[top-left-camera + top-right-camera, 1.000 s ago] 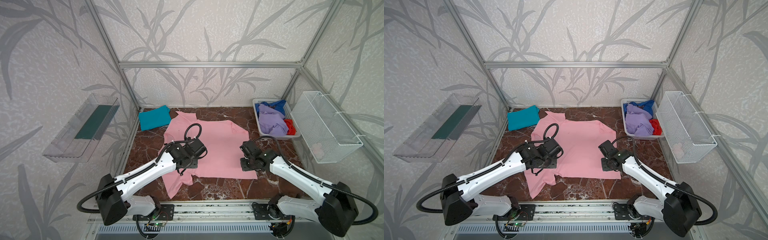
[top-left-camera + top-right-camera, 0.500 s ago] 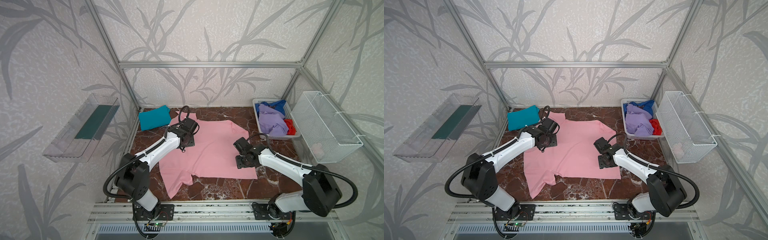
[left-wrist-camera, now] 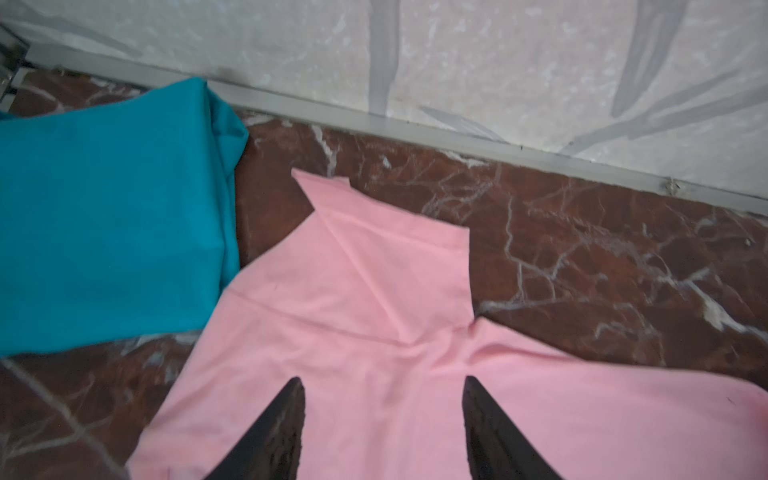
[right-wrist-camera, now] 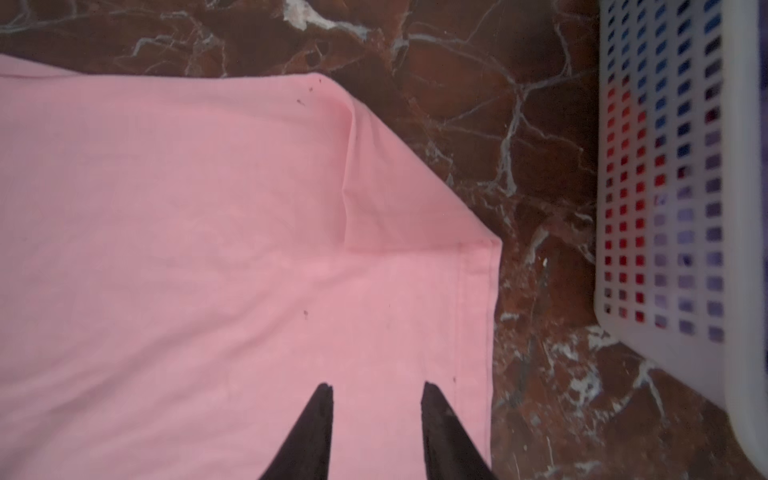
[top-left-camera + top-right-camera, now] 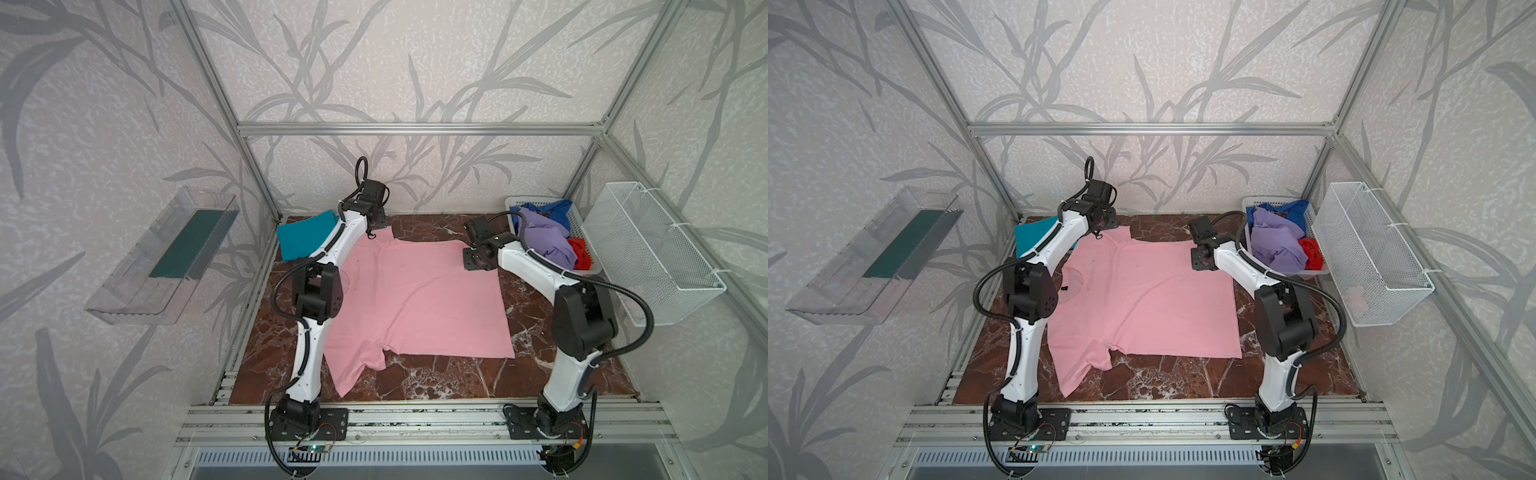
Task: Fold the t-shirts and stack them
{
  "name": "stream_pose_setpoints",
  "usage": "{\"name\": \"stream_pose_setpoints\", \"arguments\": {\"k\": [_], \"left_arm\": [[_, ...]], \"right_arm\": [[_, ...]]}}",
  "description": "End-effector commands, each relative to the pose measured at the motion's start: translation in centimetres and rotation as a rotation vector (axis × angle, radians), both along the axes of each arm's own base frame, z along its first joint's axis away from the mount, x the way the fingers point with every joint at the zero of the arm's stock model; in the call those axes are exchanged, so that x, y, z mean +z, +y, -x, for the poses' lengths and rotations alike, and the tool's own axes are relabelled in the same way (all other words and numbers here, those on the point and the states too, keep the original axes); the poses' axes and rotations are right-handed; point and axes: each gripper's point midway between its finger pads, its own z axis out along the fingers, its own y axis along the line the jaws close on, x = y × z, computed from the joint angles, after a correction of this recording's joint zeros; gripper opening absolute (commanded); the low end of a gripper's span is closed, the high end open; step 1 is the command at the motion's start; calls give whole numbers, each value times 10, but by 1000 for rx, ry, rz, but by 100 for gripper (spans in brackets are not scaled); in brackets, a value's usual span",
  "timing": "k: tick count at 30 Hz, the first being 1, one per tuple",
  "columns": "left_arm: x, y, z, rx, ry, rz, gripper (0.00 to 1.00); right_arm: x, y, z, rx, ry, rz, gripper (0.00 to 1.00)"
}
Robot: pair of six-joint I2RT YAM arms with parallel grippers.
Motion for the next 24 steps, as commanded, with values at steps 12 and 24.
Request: {"name": "stream_pose_setpoints", "arguments": {"k": [12, 24], "left_arm": [[-90, 49, -53, 80, 21, 105, 71], [-106, 33, -80, 78, -72, 238, 72]], "right_arm": [[-58, 8, -70, -2, 80, 60, 56], [-85, -17, -101, -68, 87, 44, 31]]}}
